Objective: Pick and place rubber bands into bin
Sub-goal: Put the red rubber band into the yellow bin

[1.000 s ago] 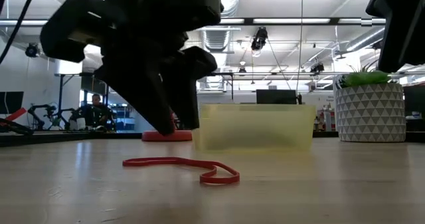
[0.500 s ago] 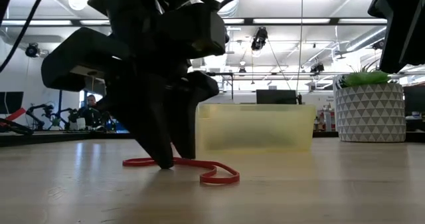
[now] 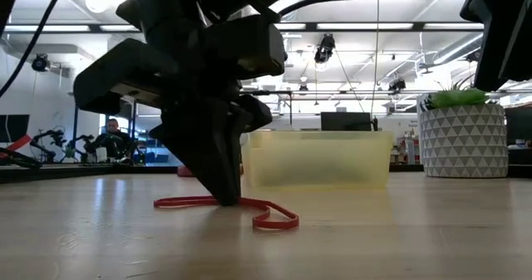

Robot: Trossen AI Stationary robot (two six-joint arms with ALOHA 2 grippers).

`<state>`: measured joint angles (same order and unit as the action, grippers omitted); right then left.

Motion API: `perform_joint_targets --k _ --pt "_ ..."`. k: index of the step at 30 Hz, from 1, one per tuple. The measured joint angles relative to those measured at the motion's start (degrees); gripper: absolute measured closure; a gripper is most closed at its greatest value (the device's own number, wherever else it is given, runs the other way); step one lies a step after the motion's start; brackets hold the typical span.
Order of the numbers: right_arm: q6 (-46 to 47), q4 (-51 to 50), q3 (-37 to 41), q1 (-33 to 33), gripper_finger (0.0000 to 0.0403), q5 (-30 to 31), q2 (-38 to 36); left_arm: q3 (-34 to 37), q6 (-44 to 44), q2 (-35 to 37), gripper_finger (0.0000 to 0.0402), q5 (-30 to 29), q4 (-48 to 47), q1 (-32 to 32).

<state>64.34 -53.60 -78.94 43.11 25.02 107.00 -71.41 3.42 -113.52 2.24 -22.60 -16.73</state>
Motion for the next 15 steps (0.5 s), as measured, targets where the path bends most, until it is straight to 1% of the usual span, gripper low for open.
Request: perform_joint_targets --k 3,6,11,13,15 --pt "-0.16 -0.02 0.00 0.00 0.0199 0.02 0.00 -1.00 -2.06 1.44 0.0401 -1.55 -1.27 0.00" --pt "-1.66 -0.05 0.00 0.00 0.0199 0.04 0.00 -2.97 -3.13 3.16 0.0401 -4.94 -2.79 -0.37" --pt "-3.31 -0.25 0.08 0.00 0.0199 0.36 0.00 -8.09 -2.81 8.68 0.0401 -11.05 -4.20 -1.77" --pt "-3.43 -0.28 0.19 0.00 0.0199 0.53 0.00 -9.66 -1.29 9.94 0.0401 -14.50 -4.49 -1.68" --pt "-3.46 -0.25 0.35 0.00 0.0199 0.59 0.00 -11.74 1.27 10.61 0.0401 -19.58 -4.45 -0.60"
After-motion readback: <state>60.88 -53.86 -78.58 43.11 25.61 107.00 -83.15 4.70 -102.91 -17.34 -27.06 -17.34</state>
